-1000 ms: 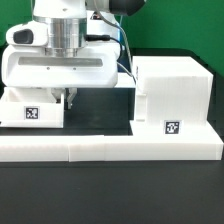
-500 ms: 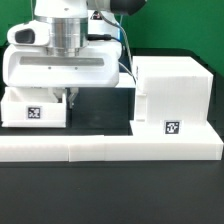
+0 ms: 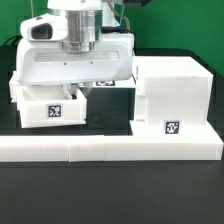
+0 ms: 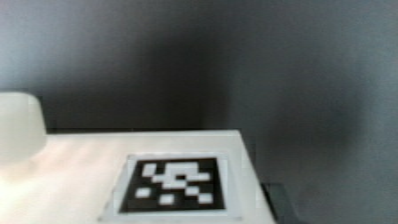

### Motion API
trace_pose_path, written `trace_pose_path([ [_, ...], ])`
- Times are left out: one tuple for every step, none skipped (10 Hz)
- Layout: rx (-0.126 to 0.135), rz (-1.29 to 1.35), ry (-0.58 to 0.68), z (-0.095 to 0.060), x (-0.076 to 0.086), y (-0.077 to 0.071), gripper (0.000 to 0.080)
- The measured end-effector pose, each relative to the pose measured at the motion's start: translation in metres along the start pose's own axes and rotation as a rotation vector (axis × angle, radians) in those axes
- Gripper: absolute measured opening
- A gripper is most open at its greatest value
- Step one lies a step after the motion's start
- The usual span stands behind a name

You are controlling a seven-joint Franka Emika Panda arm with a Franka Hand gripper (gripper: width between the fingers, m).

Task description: Assemble drawer

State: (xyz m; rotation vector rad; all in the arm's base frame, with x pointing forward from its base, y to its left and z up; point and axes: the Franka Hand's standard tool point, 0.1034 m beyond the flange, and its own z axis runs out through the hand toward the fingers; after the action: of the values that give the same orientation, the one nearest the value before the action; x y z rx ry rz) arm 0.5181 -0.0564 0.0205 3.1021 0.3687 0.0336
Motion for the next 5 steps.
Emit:
trace_pose_path([
  [0.000,0.000,-0.001,0.000,0.000,0.000,0.0041],
  [0.000,-0.027,-0.001,0.001,-0.001,0.000,0.0042],
  [-0.003,-0.117,-0.004,0.001,-0.001,0.001,0.0042],
  [-0.022,-0.260,0.001,0.002,0.001,-0.001,0.0042],
  [-0.030,-0.390,-0.005,0.001,0.006,-0.010,0.0042],
])
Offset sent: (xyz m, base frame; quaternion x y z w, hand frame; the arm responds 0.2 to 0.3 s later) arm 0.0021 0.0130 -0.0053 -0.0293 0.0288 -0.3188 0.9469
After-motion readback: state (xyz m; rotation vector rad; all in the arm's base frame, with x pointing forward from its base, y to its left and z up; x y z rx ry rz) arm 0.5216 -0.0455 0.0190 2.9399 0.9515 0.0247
